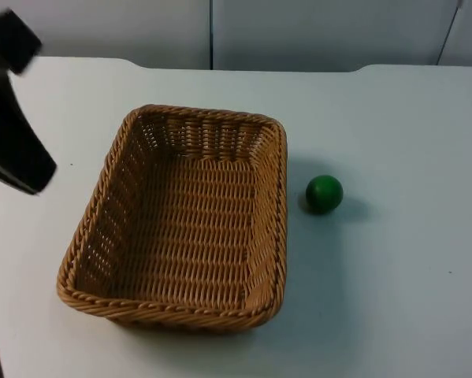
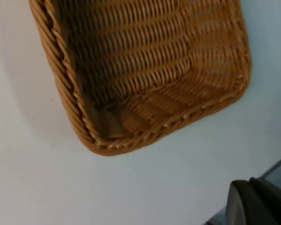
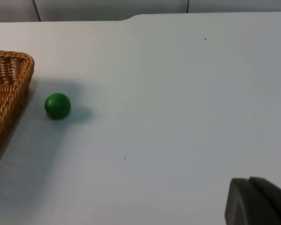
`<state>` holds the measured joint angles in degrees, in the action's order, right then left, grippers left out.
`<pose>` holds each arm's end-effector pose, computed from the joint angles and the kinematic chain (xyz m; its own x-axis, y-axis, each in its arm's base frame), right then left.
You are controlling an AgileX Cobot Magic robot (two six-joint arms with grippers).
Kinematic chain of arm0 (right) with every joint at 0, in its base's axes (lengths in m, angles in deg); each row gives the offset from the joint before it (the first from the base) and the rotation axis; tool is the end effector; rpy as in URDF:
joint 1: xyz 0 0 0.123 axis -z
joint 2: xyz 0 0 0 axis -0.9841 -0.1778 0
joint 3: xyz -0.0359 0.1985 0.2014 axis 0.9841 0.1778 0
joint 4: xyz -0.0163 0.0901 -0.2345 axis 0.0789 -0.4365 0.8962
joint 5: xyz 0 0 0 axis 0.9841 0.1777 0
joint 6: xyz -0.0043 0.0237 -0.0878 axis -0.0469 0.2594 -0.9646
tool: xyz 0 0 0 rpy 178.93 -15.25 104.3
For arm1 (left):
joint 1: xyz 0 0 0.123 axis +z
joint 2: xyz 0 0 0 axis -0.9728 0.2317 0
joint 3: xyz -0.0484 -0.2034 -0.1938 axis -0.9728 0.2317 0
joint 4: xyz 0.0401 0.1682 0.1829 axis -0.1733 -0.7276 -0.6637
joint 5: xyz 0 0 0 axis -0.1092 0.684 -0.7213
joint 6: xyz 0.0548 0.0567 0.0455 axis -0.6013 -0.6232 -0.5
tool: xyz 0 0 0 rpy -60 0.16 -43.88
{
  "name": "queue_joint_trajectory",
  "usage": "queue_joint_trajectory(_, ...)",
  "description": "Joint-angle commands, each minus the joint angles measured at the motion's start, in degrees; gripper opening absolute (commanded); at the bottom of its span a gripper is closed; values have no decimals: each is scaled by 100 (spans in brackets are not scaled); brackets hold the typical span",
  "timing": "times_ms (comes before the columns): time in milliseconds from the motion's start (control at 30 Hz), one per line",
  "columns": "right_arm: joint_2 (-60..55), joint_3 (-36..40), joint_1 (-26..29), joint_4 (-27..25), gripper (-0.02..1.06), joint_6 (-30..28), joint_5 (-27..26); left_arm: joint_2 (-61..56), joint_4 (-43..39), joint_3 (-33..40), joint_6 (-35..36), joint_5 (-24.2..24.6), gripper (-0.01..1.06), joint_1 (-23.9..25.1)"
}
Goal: Pick up the basket with the left hand and place the ball into the basket with the right hand.
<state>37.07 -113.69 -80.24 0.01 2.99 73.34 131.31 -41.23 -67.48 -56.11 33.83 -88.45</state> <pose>-0.0075 -0.0001 0.2794 -0.4672 -0.0203 -0.8839 -0.0160 0.9998 -0.0145 0.2341 -0.0941 0.2552 -0.9325 0.2729 -0.2366 0.3544 0.8177 -0.4537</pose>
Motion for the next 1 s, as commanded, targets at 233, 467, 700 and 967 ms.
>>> queue_joint_trajectory(233, 9, 28, 48, 0, 0, -3, -53, 1276, -2331, -127, 904, -2048, 0, -1233)
queue_joint_trajectory(467, 9, 28, 48, 0, 0, -3, -53, 1791, -3305, -834, 1414, -2107, 0, -1244)
queue_joint_trajectory(700, 9, 28, 48, 0, 0, 10, -53, 1837, -3224, -1244, 1489, -2561, 37, -1244)
queue_joint_trajectory(967, 9, 28, 48, 0, 0, -1, -53, 2006, -3381, -1244, 2477, -2912, 64, -1232)
